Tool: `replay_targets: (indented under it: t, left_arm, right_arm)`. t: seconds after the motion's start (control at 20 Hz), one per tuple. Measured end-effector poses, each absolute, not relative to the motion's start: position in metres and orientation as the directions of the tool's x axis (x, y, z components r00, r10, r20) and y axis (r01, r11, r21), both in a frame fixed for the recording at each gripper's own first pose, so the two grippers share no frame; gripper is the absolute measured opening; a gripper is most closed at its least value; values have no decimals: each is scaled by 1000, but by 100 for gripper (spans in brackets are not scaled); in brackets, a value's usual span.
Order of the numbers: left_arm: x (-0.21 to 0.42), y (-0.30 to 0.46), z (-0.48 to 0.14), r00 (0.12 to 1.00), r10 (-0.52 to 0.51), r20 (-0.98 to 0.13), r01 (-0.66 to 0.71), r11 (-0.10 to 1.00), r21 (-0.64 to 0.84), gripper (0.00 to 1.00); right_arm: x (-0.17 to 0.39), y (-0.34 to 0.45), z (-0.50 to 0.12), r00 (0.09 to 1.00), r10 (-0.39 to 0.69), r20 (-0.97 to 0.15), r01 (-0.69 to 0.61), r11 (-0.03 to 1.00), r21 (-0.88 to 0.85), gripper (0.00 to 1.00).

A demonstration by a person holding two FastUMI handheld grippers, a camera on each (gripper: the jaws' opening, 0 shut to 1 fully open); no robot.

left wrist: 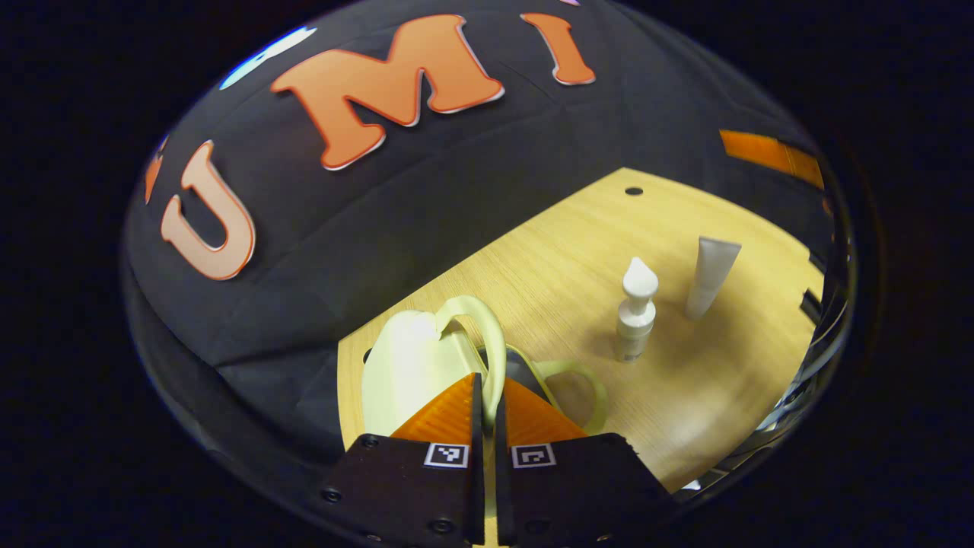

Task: First open the suitcase, pack the skin care products into it, and then close the suitcase.

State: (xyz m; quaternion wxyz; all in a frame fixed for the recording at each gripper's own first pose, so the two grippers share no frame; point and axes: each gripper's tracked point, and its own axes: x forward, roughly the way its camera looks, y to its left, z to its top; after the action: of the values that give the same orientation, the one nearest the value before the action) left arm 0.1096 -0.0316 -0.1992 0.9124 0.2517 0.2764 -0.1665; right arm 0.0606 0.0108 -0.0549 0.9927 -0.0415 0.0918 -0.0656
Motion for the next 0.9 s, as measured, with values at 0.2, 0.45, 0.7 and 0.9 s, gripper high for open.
replay_targets:
  t: [0.2, 0.45, 0.7, 0.9]
  left_arm:
    - [131, 2, -166, 810, -218, -544, 374, 907, 193, 6]
    - [143, 75, -126, 848, -177, -499, 249, 965, 80, 7]
    - [152, 171, -150, 851, -96, -516, 151, 986, 65, 6]
    - [146, 249, -197, 825, 2, -564, 30, 998, 48, 6]
  right_arm:
    - [62, 50, -40, 983, -114, -141, 102, 991, -88, 95]
    - [62, 90, -24, 988, -120, -93, 107, 986, -129, 95]
    - [62, 132, -19, 992, -92, -88, 83, 991, -103, 95]
    - [59, 156, -17, 994, -81, -71, 71, 989, -128, 95]
